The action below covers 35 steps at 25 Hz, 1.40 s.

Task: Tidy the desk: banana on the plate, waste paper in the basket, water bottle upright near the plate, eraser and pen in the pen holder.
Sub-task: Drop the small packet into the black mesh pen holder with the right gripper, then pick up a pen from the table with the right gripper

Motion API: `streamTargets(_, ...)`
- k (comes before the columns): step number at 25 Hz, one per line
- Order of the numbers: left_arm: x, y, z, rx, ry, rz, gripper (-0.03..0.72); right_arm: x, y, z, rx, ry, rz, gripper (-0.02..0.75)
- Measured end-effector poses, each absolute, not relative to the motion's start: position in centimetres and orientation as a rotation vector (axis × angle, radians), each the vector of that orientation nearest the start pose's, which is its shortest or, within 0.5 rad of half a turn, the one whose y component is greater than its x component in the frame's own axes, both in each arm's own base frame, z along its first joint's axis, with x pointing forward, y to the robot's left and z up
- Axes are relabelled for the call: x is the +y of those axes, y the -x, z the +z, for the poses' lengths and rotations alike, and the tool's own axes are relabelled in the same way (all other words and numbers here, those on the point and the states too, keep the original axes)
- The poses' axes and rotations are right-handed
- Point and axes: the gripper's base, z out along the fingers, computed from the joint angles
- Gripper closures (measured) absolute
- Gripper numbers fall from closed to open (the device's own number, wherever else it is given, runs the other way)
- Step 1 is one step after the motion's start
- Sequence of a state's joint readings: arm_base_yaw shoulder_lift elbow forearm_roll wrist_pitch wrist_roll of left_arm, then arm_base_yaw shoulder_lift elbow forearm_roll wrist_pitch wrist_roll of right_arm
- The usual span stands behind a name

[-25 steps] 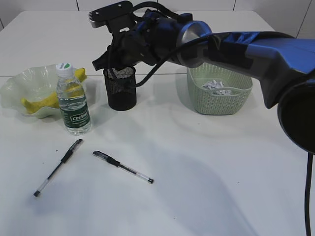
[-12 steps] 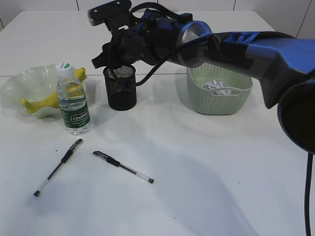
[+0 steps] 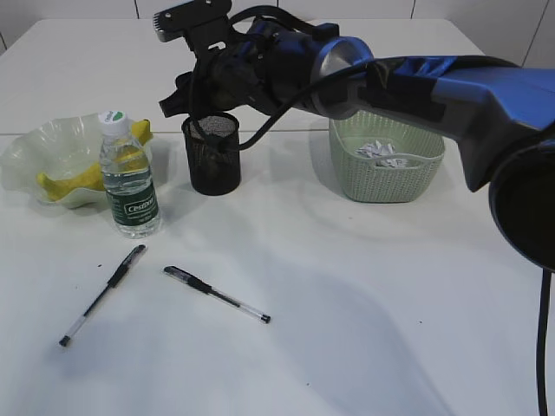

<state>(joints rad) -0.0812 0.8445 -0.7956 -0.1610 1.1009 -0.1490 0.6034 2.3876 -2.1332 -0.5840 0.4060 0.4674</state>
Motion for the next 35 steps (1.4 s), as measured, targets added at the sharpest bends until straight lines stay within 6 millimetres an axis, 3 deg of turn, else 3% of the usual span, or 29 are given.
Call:
streamTargets(9, -2.4, -13.4, 31.3, 2.637, 0.137, -0.292, 0.244, 29.5, -47.0, 22.3, 2.099, 0.444, 0.085, 0.344)
streamTargets(15, -2.4, -13.4, 31.3, 2.637, 0.137, -0.292, 0.244, 28.4, -46.1, 23.7, 2.207, 0.384, 0.034, 0.344)
streamTargets(27, -2.4, -13.3, 31.3, 2.644, 0.136, -0.292, 0.244, 27.4, -42.4, 26.8, 2.438, 0.648, 0.042, 0.344)
streamTargets(35, -2.4, -13.1, 31.2, 2.668, 0.135, -0.291, 0.244, 26.3, -39.6, 28.9, 2.636, 0.687, 0.069, 0.345)
